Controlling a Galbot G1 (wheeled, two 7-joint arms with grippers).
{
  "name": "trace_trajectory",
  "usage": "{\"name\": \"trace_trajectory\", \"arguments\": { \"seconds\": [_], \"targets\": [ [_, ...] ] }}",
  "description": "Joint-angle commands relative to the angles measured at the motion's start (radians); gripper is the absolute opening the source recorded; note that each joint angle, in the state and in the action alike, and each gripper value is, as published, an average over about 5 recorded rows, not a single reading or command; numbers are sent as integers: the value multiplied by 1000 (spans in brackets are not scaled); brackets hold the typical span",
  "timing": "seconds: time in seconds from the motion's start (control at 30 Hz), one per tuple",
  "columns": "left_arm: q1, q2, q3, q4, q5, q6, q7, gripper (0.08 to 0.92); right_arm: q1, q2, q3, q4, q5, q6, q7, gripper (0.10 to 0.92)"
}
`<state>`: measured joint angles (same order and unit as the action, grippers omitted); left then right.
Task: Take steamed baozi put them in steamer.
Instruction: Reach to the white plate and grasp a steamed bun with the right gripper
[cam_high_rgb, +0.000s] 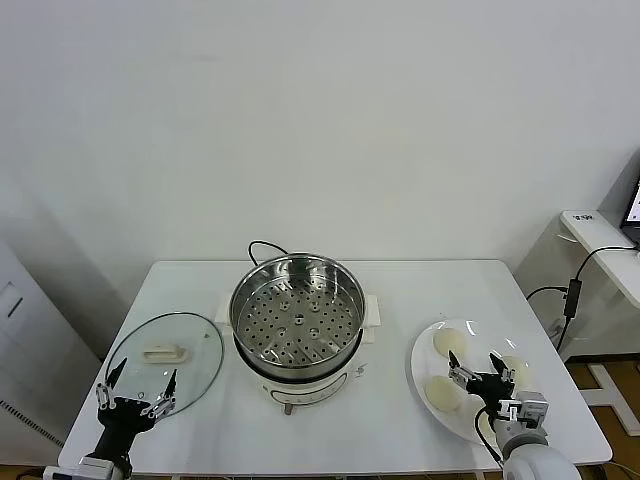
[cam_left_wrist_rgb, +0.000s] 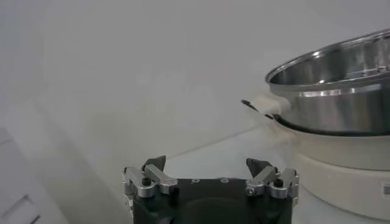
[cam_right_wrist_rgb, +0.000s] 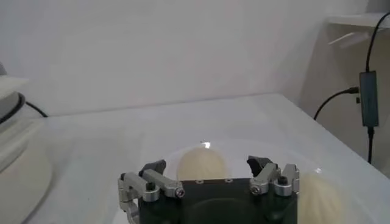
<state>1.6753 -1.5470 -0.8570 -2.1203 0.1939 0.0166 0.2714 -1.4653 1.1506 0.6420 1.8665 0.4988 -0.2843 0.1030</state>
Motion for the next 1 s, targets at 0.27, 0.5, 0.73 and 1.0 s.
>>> {"name": "trace_trajectory", "arguments": {
  "seconds": [0.27, 0.5, 0.73, 1.0],
  "targets": [
    [47, -21, -8, 0, -28, -46, 6, 823, 46, -389, 78, -88, -138, 108, -526, 823],
    [49, -36, -7, -3, -27, -56, 3, 823, 313, -749, 6, -302, -355, 280, -1049, 823],
    [43, -36, -9, -12, -26, -51, 1, 823, 856, -863, -476, -416, -525, 280, -1366, 823],
    [17, -30, -10, -13, -21, -37, -4, 823, 1371, -724, -1058, -544, -584, 234, -1415, 823]
  ]
}}
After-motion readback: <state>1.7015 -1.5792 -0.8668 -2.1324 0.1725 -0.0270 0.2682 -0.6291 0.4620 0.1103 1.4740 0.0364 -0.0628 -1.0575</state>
